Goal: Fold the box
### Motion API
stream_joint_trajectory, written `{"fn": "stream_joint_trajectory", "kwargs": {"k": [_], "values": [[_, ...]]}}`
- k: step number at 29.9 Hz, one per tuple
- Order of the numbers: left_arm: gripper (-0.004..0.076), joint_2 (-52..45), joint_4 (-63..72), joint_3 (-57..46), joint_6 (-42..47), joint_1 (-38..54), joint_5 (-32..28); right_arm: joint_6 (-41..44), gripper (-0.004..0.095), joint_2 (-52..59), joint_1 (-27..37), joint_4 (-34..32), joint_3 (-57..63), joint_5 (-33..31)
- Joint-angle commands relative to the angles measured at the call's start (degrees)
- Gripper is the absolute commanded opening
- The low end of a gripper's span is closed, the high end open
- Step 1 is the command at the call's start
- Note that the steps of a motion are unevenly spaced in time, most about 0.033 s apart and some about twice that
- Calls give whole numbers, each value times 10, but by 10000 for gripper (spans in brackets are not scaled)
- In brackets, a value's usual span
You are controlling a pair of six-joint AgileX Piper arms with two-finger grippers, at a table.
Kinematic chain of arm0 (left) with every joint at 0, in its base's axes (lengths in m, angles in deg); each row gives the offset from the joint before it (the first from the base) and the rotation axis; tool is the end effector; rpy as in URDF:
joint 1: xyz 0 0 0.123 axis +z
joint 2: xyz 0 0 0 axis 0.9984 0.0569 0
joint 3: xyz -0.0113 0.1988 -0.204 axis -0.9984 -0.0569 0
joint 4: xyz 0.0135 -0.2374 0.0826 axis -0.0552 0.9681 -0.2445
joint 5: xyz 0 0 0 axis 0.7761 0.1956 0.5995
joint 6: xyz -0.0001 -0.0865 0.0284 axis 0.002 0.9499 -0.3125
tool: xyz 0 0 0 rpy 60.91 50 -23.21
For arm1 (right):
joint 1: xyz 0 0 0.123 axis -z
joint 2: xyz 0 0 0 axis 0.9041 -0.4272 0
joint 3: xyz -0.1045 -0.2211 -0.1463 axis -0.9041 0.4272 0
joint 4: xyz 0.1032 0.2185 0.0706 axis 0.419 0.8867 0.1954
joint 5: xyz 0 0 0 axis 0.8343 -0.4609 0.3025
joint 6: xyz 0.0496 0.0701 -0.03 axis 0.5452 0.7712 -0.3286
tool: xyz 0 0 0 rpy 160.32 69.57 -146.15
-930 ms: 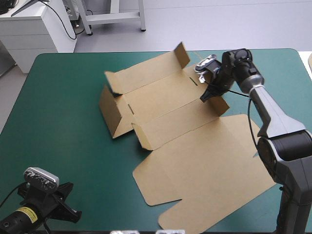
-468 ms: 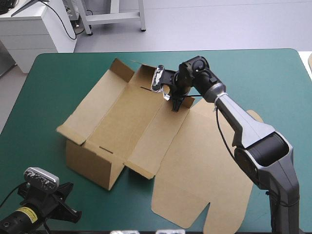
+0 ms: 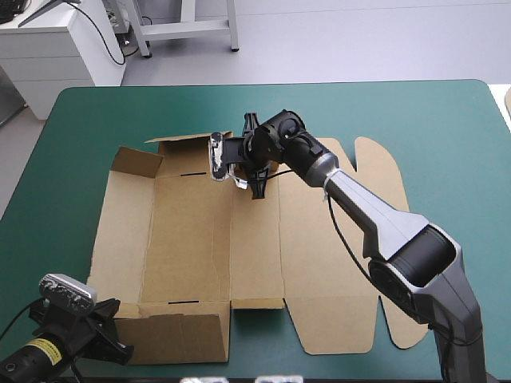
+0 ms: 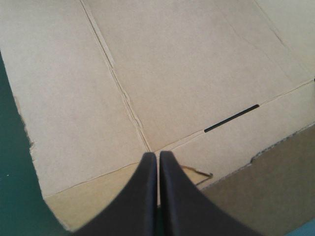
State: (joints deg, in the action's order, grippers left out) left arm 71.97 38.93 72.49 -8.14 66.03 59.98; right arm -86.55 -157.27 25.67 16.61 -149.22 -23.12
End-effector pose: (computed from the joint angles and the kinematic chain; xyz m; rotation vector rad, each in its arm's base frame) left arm 0.0474 -0.0189 0.2752 0.5085 2.2181 -0.1582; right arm 0.3694 0.2974 0.3169 -1.9066 1.5957 -0.1910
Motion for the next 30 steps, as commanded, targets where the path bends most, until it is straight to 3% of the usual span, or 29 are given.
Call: {"fn": "stream_joint_trajectory", "kwargs": {"k": [1,7,12,15,19,21,26,30], "values": [[-8,5,4,13,2,-1,-33,12,-16,36,3,-4,-20,18],[-8,5,4,13,2,-1,-33,39,-15,36,3,-10,-20,-7],[-8,5,4,13,2,-1,-33,111,-5,36,3,-12,-20,-5],[-8,5,4,13,2,-1,-33,190,75,36,3,-44,-20,9],[-8,5,4,13,2,-1,-33,198,216,37,3,-75,-20,5],[-8,5,4,13,2,-1,-33,198,234,39,3,-82,-20,5],[-8,5,4,13,2,-1,-33,198,224,50,3,-109,-20,-4],[-8,5,4,13,2,-1,-33,263,114,72,8,-169,-20,-9]]}}
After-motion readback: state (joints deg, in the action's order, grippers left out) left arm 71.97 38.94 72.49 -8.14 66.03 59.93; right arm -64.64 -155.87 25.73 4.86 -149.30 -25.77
